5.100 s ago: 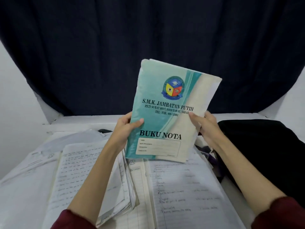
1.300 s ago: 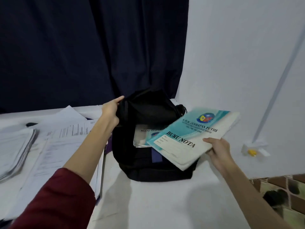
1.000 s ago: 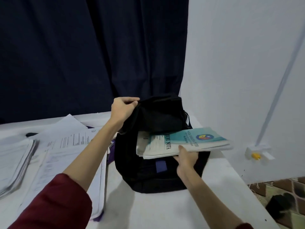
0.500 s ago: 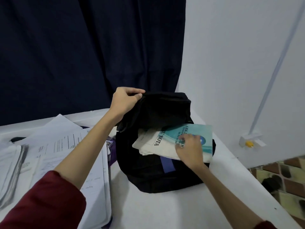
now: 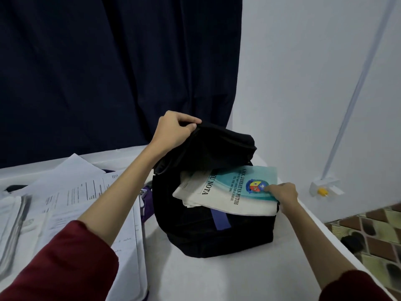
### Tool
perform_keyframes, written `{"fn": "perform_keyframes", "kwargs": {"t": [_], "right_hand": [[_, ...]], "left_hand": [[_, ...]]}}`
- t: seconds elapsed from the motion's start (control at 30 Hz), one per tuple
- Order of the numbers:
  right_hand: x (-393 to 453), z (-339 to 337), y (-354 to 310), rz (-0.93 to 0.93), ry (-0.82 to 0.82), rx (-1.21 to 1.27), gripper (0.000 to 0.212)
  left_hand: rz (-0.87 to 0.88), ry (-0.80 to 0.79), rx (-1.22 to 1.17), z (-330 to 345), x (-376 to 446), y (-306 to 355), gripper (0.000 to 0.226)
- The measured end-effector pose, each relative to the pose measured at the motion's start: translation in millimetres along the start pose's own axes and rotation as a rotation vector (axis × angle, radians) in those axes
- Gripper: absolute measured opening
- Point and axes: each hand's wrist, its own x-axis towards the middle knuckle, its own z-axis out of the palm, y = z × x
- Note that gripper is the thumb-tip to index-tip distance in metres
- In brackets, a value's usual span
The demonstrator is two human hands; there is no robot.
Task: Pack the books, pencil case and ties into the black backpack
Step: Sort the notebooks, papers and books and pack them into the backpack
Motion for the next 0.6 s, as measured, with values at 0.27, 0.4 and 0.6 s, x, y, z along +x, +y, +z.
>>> {"fn": "perform_keyframes", "kwargs": {"t": [0.27, 0.4, 0.6], "right_hand": [[-40, 10, 1, 0.118, -0.284, 0.675, 0.027], [-69, 45, 12, 0.125, -0.179, 0.781, 0.029], [-93, 84, 21, 0.189, -0.31, 0.75, 0.048]], "left_hand": [[0.021, -0.02, -0.02, -2, 3, -1, 0.02], [-0.021, -0.006, -0.172, 2, 8, -4, 0.026], [-0.027, -0.012, -0.223, 5, 8, 1, 0.025]]}}
